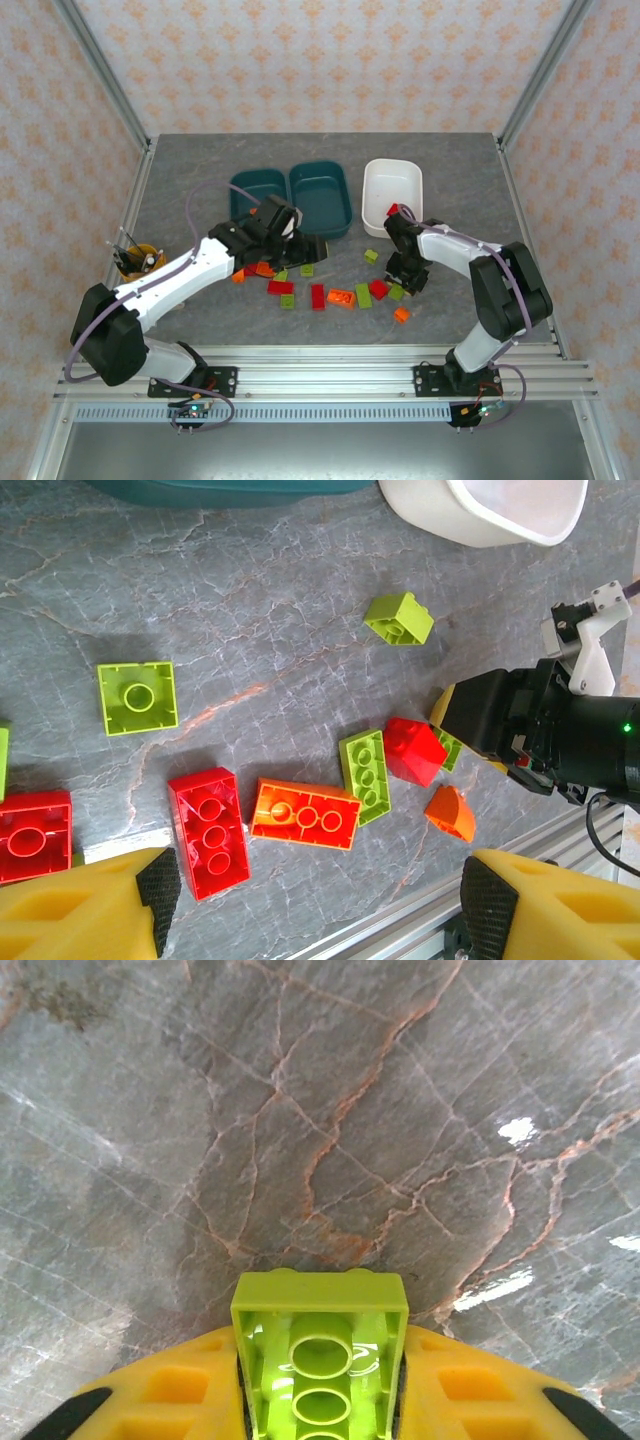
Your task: Sort the legos into containers by color
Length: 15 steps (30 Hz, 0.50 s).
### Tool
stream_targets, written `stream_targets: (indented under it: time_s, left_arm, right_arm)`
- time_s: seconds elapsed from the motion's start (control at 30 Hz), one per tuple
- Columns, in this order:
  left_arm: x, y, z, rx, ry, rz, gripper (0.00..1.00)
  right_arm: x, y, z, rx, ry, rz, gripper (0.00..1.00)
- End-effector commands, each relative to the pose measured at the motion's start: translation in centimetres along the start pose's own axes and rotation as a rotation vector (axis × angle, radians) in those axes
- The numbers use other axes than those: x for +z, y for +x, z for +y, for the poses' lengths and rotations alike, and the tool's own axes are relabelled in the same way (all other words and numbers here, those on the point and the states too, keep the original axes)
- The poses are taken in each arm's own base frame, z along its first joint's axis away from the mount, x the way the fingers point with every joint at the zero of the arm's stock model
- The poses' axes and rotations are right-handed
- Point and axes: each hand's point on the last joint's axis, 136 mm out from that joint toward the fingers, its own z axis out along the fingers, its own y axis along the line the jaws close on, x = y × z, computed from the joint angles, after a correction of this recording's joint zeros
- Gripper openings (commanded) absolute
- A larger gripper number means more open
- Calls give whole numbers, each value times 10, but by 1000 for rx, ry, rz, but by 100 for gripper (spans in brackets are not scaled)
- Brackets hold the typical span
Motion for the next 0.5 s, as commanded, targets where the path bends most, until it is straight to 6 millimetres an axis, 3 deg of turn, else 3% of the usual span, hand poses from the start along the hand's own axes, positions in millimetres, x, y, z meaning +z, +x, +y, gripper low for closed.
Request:
stream_targets:
  time_s: [0.0,0.13,0.23,0.37,0.47]
  left_arm:
    - [1,1,-2,-10,19,-11,77]
    - [1,0,-2,-16,18,-18,77]
    - [-8,-9,-6,-17,10,-51,76]
    - [-34,-39,-19,-36,8,-121,76]
    - [-48,-66,-19,-76,10,-164,76]
  right_arm:
    - [14,-6,-4,13,16,-24,32]
    - [1,-13,-3,2,1,-74,30]
    - [-33,-23,10,-103,-2,-181,30]
    - [-94,-27,61,-292,-94,-324,30]
    - [-120,-26,110,-382,-170,-359,30]
